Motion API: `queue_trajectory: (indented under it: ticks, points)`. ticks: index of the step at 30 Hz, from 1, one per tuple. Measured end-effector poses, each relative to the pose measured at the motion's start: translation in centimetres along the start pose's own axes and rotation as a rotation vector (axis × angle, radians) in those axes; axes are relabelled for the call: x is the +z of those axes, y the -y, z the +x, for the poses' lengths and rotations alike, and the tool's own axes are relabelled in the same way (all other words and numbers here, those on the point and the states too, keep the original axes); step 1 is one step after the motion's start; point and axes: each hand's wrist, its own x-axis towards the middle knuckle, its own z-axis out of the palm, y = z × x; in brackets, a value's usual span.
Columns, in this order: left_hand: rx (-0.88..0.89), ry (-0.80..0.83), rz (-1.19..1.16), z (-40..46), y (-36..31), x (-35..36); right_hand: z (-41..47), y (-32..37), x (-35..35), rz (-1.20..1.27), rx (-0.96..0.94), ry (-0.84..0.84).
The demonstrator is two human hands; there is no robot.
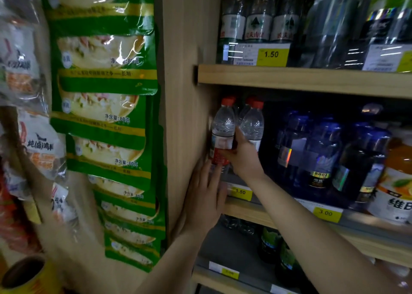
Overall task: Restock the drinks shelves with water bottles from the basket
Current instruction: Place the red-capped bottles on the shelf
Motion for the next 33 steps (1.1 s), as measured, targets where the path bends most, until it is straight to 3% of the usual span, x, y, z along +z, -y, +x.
queue_trajectory:
  ticks: [4,9,18,22,25,28,30,33]
  points:
    - [-0.163,-0.009,-0.043,3.9,-1.8,-0.8,-1.5,-1.5,-3.6,-0.041,-0.032,-0.217]
    - [-0.146,0.272,-0.118,7.2,-0.5,0.3,-0.9,-3.2,-4.3,-0.007,0.279,-0.042]
    - [-0.185,0.428,-0.21,8.5,1.0,0.9,0.0,-3.4,-3.6,-0.025,0.291,-0.084]
    - [-0.172,0.405,-0.256,8.2,1.1,0.7,0.0,-3.5,-3.1,-0.009,0.284,-0.081]
    - [-0.162,0.369,-0.295,7.8,0.6,0.2,-0.1,-3.1,-3.8,-0.054,0.283,0.025]
    - [-0.107,0.232,-0.263,6.6,-0.2,-0.9,-1.5,-2.4,-5.9,-0.06,0.293,0.105]
    - [-0.023,0.124,-0.175,5.1,-1.3,-1.5,-3.7,-2.0,-8.1,-0.062,0.268,0.076]
    - [0.077,0.098,-0.243,2.0,-4.3,-1.7,-8.4,-1.7,-11.5,-0.088,0.18,0.023]
